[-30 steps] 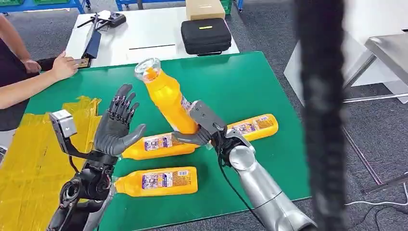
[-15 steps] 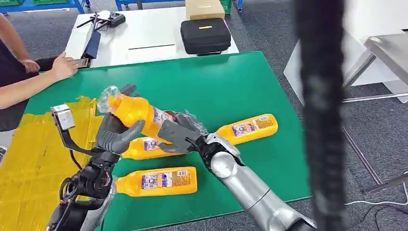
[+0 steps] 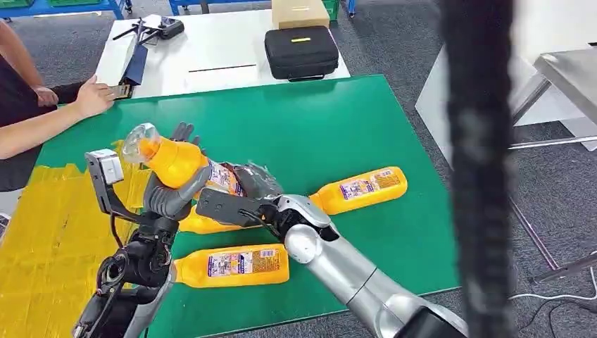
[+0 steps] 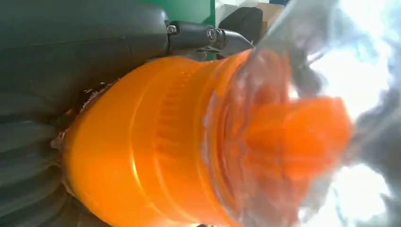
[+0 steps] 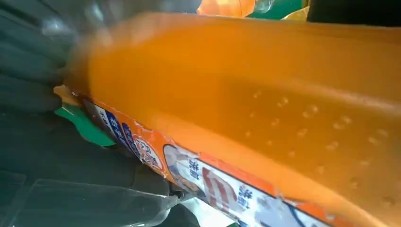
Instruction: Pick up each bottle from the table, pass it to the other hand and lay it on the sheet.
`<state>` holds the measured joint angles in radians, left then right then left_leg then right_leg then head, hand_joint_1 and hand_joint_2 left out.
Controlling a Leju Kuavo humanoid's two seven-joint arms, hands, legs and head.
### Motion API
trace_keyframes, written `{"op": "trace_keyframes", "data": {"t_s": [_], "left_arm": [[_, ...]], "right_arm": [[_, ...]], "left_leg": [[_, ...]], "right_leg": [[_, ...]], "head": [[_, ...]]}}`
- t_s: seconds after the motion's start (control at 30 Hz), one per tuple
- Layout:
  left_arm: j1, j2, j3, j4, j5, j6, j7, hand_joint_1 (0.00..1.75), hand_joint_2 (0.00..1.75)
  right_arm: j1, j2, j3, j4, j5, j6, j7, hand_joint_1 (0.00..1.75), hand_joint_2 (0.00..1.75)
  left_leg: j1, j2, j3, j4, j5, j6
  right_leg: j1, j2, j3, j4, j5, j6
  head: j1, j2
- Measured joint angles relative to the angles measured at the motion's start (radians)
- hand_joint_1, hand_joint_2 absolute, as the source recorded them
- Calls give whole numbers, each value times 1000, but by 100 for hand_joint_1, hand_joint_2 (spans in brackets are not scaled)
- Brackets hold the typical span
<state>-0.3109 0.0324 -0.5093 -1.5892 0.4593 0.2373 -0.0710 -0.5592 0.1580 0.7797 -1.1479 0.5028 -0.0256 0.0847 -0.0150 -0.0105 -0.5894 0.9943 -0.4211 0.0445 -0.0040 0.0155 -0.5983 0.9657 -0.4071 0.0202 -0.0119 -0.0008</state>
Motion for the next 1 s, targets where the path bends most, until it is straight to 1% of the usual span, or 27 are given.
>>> {"op": "trace_keyframes", "data": {"t_s": [0.17, 0.2, 0.23, 0.27, 0.43, 0.87, 0.9, 0.93, 0.97, 1.0], "left_arm": [[-6, 0, -7, 5, -24, 23, 2, 0, 175], [-8, 0, -10, 7, -25, 28, 3, 106, 175], [-10, 0, -13, 10, -25, 35, 4, 171, 175], [-11, 0, -14, 10, -24, 37, 4, 175, 175], [-12, 0, -19, 20, 16, 29, -5, 175, 175], [-25, 1, -31, 51, 71, 25, -37, 175, 175], [-25, 1, -31, 52, 73, 25, -38, 175, 175], [-26, 1, -32, 52, 78, 25, -41, 175, 175], [-26, 1, -32, 52, 83, 25, -43, 175, 175], [-26, 1, -32, 52, 85, 25, -45, 175, 175]], "right_arm": [[-5, 1, 14, 4, -20, 2, 3, 175, 175], [-5, 2, 18, 4, -29, 2, 8, 175, 175], [-5, 2, 21, 4, -36, 2, 14, 175, 175], [-5, 2, 24, 4, -45, 2, 17, 175, 175], [-6, 2, 36, 18, -95, -11, 26, 175, 175], [-7, -6, 51, 37, -138, -38, 25, 175, 175], [-7, -7, 52, 37, -138, -41, 24, 0, 175], [-7, -8, 53, 38, -140, -48, 22, 0, 175], [-7, -8, 53, 39, -140, -50, 20, 0, 0], [-6, -8, 53, 40, -142, -53, 15, 0, 0]], "left_leg": [[0, 0, 0, 0, 0, 0], [0, 0, 0, 0, 0, 0], [0, 0, 0, 0, 0, 0], [0, 0, 0, 0, 0, 0], [0, 0, 0, 0, 0, 0], [0, 0, 0, 0, 0, 0], [0, 0, 0, 0, 0, 0], [0, 0, 0, 0, 0, 0], [0, 0, 0, 0, 0, 0], [0, 0, 0, 0, 0, 0]], "right_leg": [[0, 0, 0, 0, 0, 0], [0, 0, 0, 0, 0, 0], [0, 0, 0, 0, 0, 0], [0, 0, 0, 0, 0, 0], [0, 0, 0, 0, 0, 0], [0, 0, 0, 0, 0, 0], [0, 0, 0, 0, 0, 0], [0, 0, 0, 0, 0, 0], [0, 0, 0, 0, 0, 0], [0, 0, 0, 0, 0, 0]], "head": [[0, 0], [0, 0], [0, 0], [0, 0], [0, 0], [0, 0], [0, 0], [0, 0], [0, 0], [0, 0]]}}
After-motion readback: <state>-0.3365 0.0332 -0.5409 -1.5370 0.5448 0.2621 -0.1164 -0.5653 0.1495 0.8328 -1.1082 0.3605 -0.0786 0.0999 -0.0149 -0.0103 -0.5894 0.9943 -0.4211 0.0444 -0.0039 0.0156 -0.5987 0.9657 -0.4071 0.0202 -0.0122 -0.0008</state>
